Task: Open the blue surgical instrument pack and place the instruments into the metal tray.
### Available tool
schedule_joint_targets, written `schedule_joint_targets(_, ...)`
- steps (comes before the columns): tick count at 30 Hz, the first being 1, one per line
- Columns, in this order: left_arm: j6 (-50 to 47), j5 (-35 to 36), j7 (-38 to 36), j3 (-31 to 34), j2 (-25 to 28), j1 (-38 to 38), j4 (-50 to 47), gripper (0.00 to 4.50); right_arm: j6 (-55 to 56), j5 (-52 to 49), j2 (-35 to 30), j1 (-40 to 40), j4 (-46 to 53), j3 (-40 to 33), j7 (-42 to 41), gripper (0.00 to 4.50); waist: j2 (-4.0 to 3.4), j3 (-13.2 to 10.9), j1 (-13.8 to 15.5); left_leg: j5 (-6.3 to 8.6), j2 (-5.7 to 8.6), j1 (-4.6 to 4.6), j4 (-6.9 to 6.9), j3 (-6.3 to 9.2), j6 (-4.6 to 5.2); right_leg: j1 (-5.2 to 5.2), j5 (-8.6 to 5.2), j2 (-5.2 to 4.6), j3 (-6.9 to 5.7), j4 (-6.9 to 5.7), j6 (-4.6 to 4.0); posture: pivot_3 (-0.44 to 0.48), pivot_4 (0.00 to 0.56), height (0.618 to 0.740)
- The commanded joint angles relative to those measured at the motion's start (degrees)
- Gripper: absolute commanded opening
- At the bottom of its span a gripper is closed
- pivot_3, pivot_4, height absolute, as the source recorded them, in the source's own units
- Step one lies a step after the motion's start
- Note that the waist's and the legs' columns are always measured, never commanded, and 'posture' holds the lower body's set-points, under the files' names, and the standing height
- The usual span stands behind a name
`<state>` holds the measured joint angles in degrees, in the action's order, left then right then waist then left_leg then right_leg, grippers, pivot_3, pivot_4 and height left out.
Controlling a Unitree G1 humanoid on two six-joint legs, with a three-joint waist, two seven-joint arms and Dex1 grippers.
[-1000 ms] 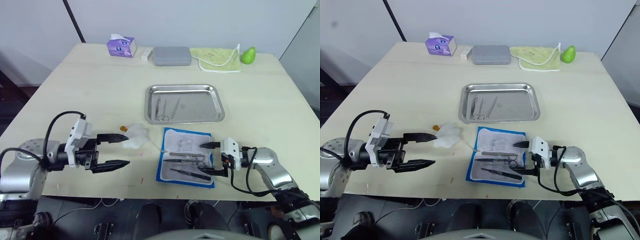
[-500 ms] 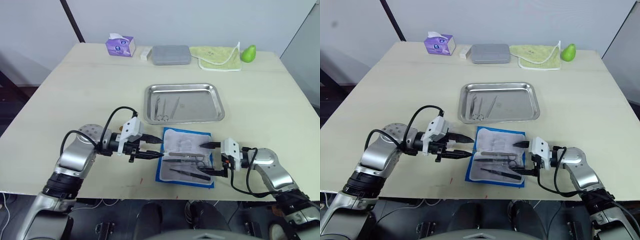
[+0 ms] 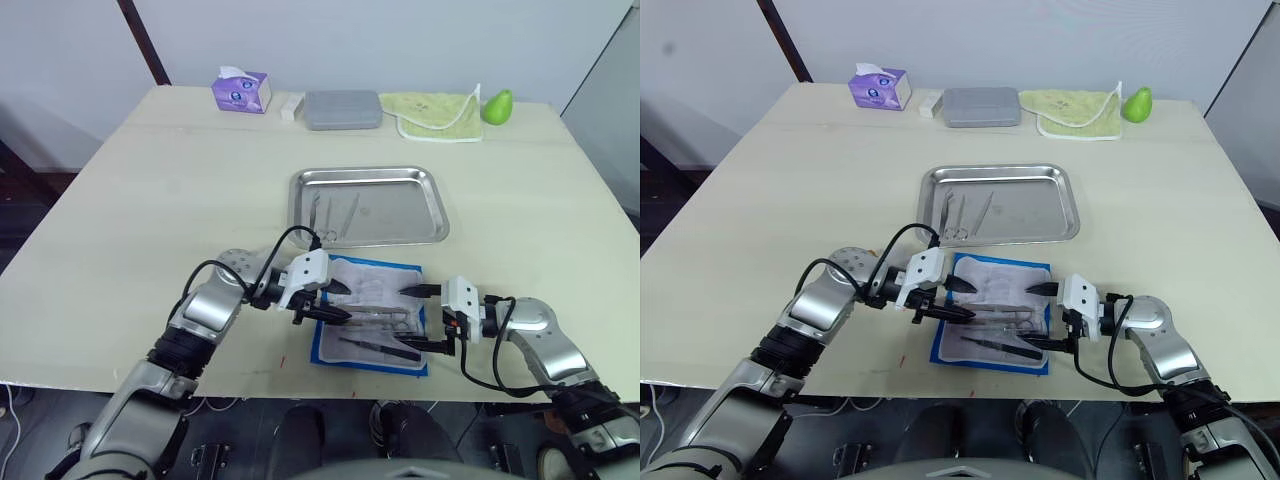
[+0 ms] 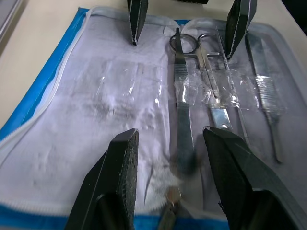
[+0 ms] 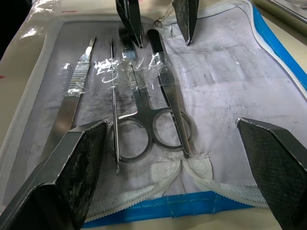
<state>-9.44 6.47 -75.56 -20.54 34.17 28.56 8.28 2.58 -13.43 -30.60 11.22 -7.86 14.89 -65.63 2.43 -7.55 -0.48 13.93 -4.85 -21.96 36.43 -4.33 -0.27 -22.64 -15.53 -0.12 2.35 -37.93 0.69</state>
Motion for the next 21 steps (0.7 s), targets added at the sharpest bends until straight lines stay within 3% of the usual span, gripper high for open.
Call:
schedule_joint_targets(1, 1.8, -2.0, -0.1, -1.5, -0.3, 0.3, 1.4, 2.30, -4.4, 4.1, -0.8, -3.2, -5.0, 3.3, 0.2, 4.50, 0.00, 0.0, 0.0, 0.00, 0.00, 0.00, 0.00, 0.00, 0.00, 0.00, 0.00, 0.00, 0.00, 0.00, 0.00, 0.000, 0.150, 0.740)
schedule_joint_targets(4, 1.9, -2.5, -0.4, -2.1, -0.5, 0.3, 2.1, 2.30, -4.5, 4.0, -0.7, -3.3, -4.9, 3.4, 0.3, 4.50, 0.00, 0.0, 0.0, 0.00, 0.00, 0.00, 0.00, 0.00, 0.00, 0.01, 0.00, 0.00, 0.00, 0.00, 0.00, 0.000, 0.150, 0.740)
schedule_joint_targets(5, 1.5, -2.6, -0.7, -2.2, -0.5, 0.3, 2.2, 1.78, -4.6, 4.1, -0.7, -3.4, -4.8, 3.4, 0.4, 4.50, 0.00, 0.0, 0.0, 0.00, 0.00, 0.02, 0.00, 0.00, 0.00, 0.02, 0.00, 0.00, 0.00, -0.01, 0.00, 0.000, 0.150, 0.740)
schedule_joint_targets(7, 1.3, -2.9, -0.9, -2.4, -0.5, 0.5, 2.5, 1.45, -4.6, 4.1, -0.7, -3.4, -4.7, 3.5, 0.4, 4.50, 0.01, 0.1, 0.0, 0.00, 0.00, 0.02, 0.00, 0.00, 0.00, 0.02, 0.00, 0.00, 0.00, -0.02, 0.01, 0.000, 0.150, 0.740)
schedule_joint_targets(10, 0.1, -3.3, -0.9, -2.8, -0.5, 1.1, 2.9, 0.07, -4.7, 4.2, -0.5, -3.3, -4.9, 3.7, 0.6, 4.50, 0.01, 0.1, 0.0, 0.00, 0.00, 0.03, 0.01, 0.01, 0.00, 0.03, 0.00, 0.00, -0.01, -0.03, 0.01, 0.000, 0.150, 0.740)
schedule_joint_targets(21, -5.6, -3.3, -2.1, -2.9, 0.8, 4.8, -1.0, 0.03, -6.1, 7.0, -0.5, -2.0, -7.1, 5.7, 2.7, 4.50, 0.14, 0.3, -0.2, -0.01, -0.02, 0.10, 0.06, 0.02, 0.01, 0.08, -0.10, 0.03, 0.00, -0.08, -0.10, 0.000, 0.150, 0.740)
